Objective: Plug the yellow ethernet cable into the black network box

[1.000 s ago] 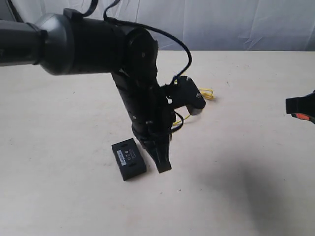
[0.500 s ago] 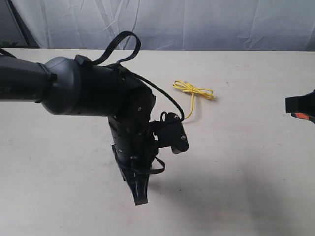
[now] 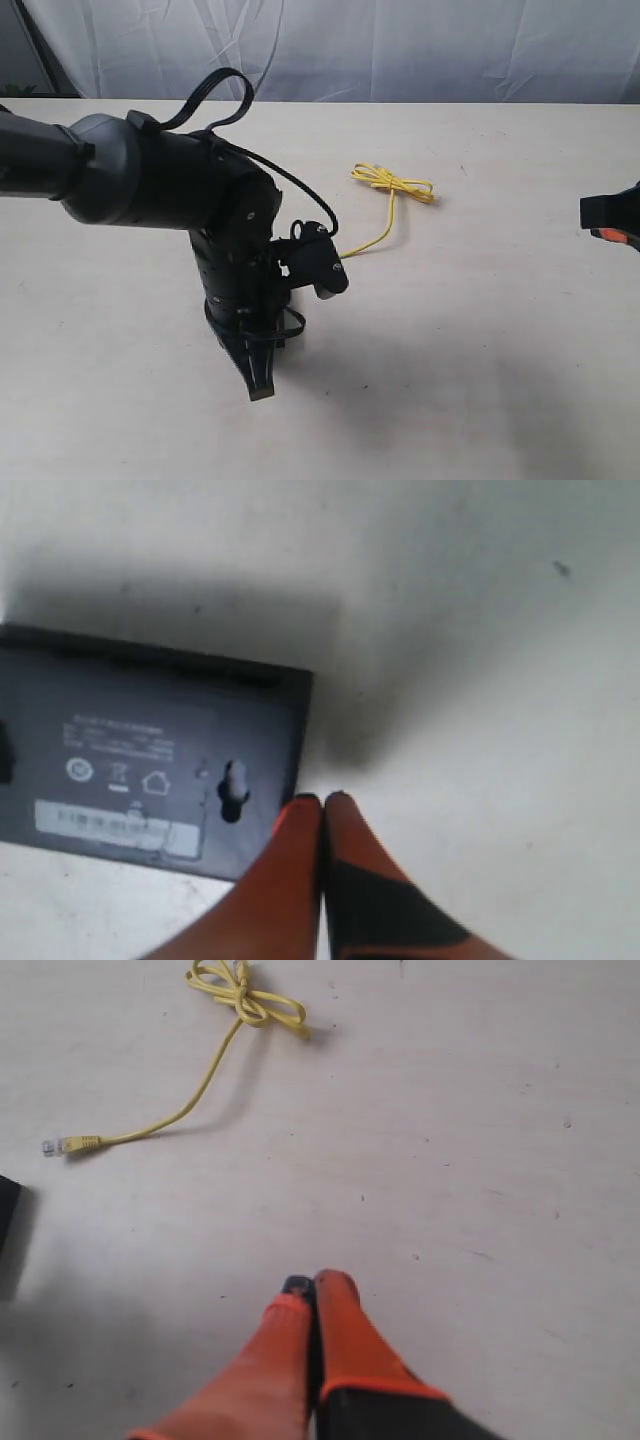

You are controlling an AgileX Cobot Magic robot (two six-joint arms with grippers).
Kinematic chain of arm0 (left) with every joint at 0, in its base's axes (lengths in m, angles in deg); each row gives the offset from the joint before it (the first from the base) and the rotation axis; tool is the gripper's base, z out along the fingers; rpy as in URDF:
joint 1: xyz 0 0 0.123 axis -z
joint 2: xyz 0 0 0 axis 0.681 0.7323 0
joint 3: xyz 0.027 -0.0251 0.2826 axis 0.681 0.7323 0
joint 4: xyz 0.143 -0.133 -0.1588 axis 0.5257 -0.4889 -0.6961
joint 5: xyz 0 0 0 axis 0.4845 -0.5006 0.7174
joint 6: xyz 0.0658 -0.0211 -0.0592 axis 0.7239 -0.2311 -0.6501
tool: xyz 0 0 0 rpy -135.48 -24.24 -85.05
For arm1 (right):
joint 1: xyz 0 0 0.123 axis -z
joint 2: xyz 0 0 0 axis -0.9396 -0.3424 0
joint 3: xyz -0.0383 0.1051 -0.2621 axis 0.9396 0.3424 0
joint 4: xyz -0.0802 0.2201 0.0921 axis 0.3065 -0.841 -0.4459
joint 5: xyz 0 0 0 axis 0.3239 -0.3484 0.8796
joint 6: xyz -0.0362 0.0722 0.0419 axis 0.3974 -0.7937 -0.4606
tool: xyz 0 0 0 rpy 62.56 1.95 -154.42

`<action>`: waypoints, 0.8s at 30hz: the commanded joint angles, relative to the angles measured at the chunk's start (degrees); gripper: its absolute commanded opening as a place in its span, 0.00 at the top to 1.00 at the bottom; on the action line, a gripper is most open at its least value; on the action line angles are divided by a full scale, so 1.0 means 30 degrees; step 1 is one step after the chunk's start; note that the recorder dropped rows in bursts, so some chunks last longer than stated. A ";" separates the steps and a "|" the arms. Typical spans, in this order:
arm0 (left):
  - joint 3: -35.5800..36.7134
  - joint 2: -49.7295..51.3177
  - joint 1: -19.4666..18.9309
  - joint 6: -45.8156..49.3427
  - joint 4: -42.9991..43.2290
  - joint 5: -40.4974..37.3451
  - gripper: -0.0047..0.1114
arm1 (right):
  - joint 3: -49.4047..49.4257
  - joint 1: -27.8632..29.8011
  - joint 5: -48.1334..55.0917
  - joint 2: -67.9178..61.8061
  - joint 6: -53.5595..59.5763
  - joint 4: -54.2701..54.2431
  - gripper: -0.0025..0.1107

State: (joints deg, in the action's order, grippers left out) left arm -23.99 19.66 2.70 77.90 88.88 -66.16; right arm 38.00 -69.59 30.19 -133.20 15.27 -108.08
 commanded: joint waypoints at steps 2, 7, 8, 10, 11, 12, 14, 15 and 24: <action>0.0123 -0.0110 -0.0711 -0.0171 0.0048 -0.0200 0.96 | -0.0117 0.0065 -0.0220 0.0001 0.0142 -0.0038 0.99; 0.0123 -0.0147 -0.0909 -0.0137 0.0018 -0.0396 0.96 | -0.0117 0.0065 -0.0257 0.0001 0.0140 -0.0038 0.99; 0.0123 -0.0207 -0.0909 -0.0137 0.0057 -0.0682 0.96 | -0.0117 0.0065 -0.0257 0.0001 0.0140 -0.0038 0.99; 0.0123 -0.0651 -0.0909 -0.0137 0.0117 -0.1374 0.96 | -0.0117 0.0065 -0.0257 0.0001 0.0269 -0.0137 0.99; 0.0123 -0.1044 -0.0909 -0.0173 0.0117 -0.1696 0.96 | -0.0117 0.0065 -0.0219 0.0001 0.0804 -0.0648 0.99; 0.0123 -0.1386 -0.0909 -0.0173 0.0117 -0.1794 0.96 | -0.0117 0.0065 -0.0132 0.0001 0.1481 -0.1288 0.99; 0.0534 -0.2619 -0.0998 -0.0173 0.0117 -0.1451 0.96 | -0.0117 0.0065 0.0756 0.0001 0.4800 -0.3705 0.99; 0.0779 -0.3043 -0.1141 -0.0173 -0.0023 -0.1265 0.96 | -0.0117 0.0065 0.1146 0.0001 0.5980 -0.4584 0.99; 0.2952 -0.5243 -0.6396 -0.0173 -0.3014 0.1199 0.96 | -0.4031 0.0040 0.5577 -0.2354 1.0882 -0.9387 0.99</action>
State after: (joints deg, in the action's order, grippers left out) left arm -16.37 5.02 -12.54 77.67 83.25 -64.72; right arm 30.45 -69.59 42.63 -136.87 46.12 -134.97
